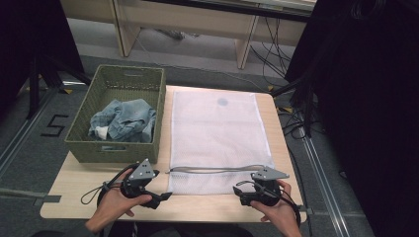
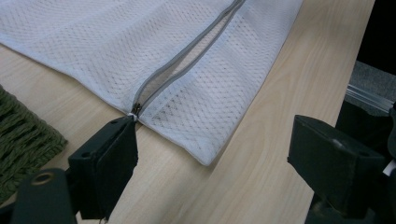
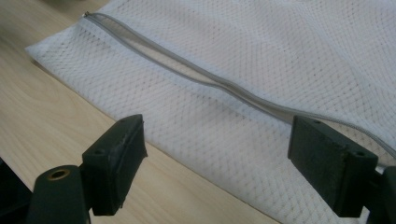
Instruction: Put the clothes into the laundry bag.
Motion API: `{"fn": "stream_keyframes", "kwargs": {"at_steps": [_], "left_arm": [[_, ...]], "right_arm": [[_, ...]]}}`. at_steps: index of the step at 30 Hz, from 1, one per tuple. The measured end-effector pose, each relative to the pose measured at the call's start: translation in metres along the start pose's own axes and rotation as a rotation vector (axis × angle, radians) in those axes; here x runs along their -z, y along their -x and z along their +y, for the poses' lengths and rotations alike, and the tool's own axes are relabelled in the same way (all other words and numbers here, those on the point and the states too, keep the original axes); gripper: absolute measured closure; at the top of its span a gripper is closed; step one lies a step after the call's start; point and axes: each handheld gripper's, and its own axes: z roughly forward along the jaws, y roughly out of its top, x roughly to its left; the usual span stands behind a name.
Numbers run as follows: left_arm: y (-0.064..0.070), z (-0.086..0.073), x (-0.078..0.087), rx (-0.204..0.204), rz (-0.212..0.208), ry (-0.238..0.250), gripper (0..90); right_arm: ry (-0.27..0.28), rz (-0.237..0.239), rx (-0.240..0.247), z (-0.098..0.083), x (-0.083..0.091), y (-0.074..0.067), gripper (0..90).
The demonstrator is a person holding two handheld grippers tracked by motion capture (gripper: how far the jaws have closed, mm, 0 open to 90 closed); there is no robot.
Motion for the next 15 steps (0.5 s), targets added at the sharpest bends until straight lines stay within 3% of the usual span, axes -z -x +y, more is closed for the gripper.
{"fn": "stream_keyframes", "kwargs": {"at_steps": [8,14,15], "left_arm": [[-0.0046,-0.0002,0.0002,0.013,0.020,-0.023,15.2],[-0.0049,-0.0005,-0.0010,0.018,0.010,-0.029,15.0],[-0.0047,-0.0005,-0.0013,0.022,0.008,-0.028,15.0]], "right_arm": [[-0.008,0.006,0.016,0.0012,-0.0007,-0.0009,21.1],[0.002,-0.002,0.026,0.0003,-0.0022,0.0007,21.2],[0.001,-0.005,0.010,-0.0003,-0.0027,-0.0009,20.9]]}}
